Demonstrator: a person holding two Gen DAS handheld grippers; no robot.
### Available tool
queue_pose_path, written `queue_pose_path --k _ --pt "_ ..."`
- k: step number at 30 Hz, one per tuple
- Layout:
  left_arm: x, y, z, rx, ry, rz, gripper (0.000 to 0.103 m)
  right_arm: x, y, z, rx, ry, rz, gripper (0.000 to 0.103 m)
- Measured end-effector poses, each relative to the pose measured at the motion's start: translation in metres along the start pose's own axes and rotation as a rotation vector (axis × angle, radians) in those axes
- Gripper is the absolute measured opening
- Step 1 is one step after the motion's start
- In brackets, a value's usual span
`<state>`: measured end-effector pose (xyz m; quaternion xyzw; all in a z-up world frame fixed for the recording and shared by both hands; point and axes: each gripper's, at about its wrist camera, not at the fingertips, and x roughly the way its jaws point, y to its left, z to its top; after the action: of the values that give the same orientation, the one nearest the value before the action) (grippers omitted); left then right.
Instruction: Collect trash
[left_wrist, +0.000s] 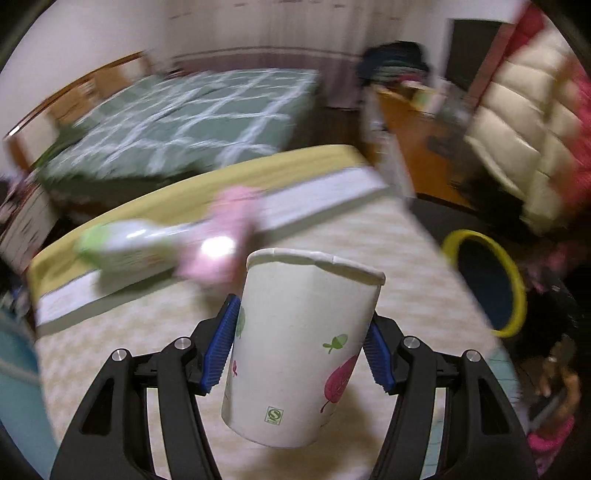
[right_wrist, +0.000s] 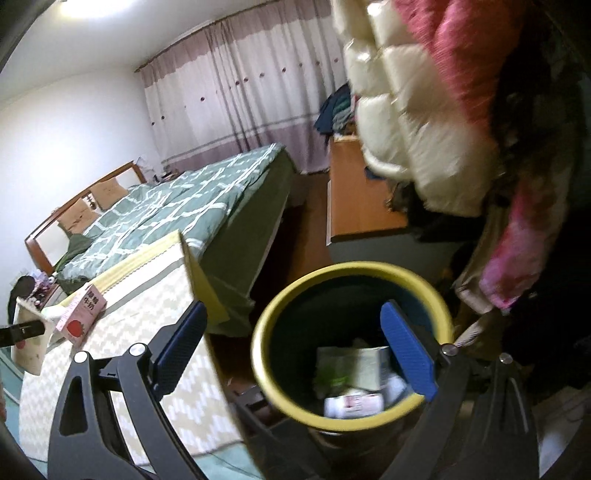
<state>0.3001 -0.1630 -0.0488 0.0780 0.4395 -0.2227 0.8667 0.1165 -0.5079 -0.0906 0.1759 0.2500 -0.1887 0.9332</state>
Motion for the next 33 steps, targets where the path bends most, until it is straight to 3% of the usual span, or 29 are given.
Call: queue_pose_path --k 5,10,12,17,23,26,27,33 --pt "0.014 -0.112 0.012 0.16 0.005 -0.178 0.062 -0.029 -0.033 0.0 0.005 -0.05 -0.057 0.09" --pt "0.038 -0.202 0.019 0.253 0.039 -0.283 0.062 -0.049 -0.061 -0.004 0.008 -0.074 -0.111 0.09" --pt "0.051 -0.236 0.022 0.278 0.052 -0.304 0.062 -0.054 -0.071 -0.006 0.013 -0.078 -0.126 0.09" --pt "0.09 -0.279 0.035 0.289 0.083 -0.328 0.064 -0.059 -0.098 -0.009 0.056 -0.077 -0.145 0.09" --pt "0.127 -0.306 0.042 0.278 0.084 -0.312 0.07 -0.06 -0.121 -0.008 0.095 -0.074 -0.165 0.09" --pt "0.137 -0.307 0.044 0.249 0.084 -0.302 0.089 -0.057 -0.122 -0.009 0.097 -0.066 -0.166 0.09" --pt "0.138 -0.305 0.045 0.235 0.081 -0.299 0.089 -0.055 -0.121 -0.009 0.095 -0.064 -0.166 0.09" --pt "0.096 -0.262 0.041 0.18 -0.004 -0.297 0.094 -0.043 -0.108 -0.011 0.078 -0.04 -0.141 0.09"
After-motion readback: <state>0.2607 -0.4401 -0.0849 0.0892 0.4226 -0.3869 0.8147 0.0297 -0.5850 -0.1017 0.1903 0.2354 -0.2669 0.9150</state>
